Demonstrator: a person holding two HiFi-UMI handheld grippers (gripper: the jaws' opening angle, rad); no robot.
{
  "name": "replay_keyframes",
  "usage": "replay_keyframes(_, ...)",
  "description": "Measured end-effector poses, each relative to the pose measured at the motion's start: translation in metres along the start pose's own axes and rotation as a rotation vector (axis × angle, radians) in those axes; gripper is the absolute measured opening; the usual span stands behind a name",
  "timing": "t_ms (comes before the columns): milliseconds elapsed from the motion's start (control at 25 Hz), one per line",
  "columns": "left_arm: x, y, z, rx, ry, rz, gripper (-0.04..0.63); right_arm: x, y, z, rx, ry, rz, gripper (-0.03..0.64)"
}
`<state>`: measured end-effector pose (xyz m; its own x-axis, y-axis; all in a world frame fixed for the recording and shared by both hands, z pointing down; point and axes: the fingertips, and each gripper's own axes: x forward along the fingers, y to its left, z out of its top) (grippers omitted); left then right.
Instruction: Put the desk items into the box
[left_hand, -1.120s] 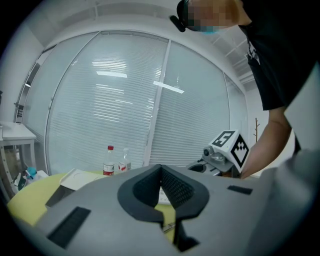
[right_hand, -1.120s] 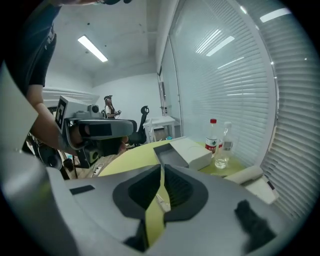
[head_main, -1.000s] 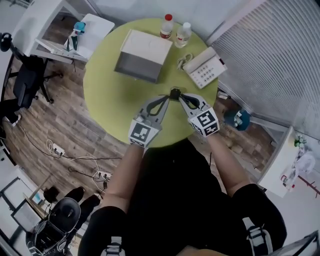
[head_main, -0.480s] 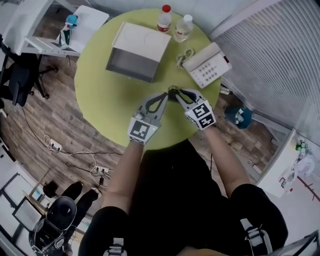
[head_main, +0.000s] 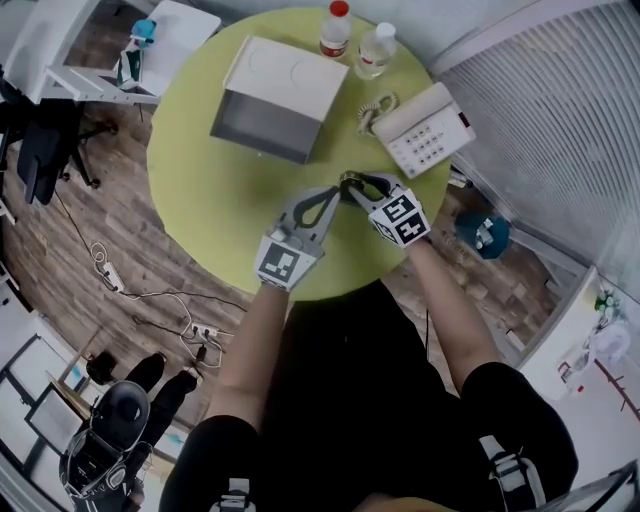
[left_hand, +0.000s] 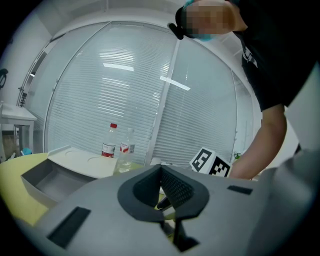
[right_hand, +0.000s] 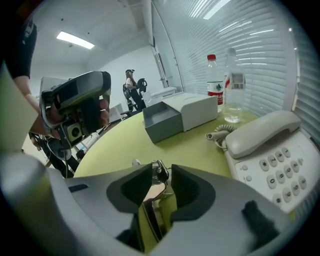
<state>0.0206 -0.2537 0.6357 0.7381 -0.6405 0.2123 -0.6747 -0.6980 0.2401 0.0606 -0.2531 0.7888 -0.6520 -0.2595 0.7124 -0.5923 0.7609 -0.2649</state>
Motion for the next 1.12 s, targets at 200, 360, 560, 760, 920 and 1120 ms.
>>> replay_keyframes(200, 0.002, 0.002, 0.003, -0.008, -0.010, 0.013, 0.009, 0.008, 0.002, -0.005, 0.007, 0.033, 0.066, 0.110)
replay_keyframes(360, 0.005, 0.003, 0.008, 0.006, -0.034, 0.021, 0.009, 0.007, 0.006, -0.002, 0.008, 0.046, 0.125, 0.086)
replay_keyframes(560, 0.005, 0.003, 0.012, 0.000, -0.021, 0.032, 0.009, 0.001, 0.021, 0.004, -0.016, 0.052, 0.199, 0.046)
replay_keyframes(760, 0.000, 0.000, 0.030, 0.008, -0.038, 0.043, 0.009, -0.006, 0.032, 0.010, -0.030, 0.064, 0.215, 0.025)
replay_keyframes(920, -0.006, -0.001, 0.041, 0.022, -0.025, 0.059, 0.009, -0.018, 0.035, 0.020, -0.033, 0.053, 0.218, 0.023)
replay_keyframes(1120, -0.013, 0.005, 0.070, 0.054, -0.049, 0.091, 0.009, -0.038, 0.034, 0.053, -0.061, 0.017, 0.207, 0.023)
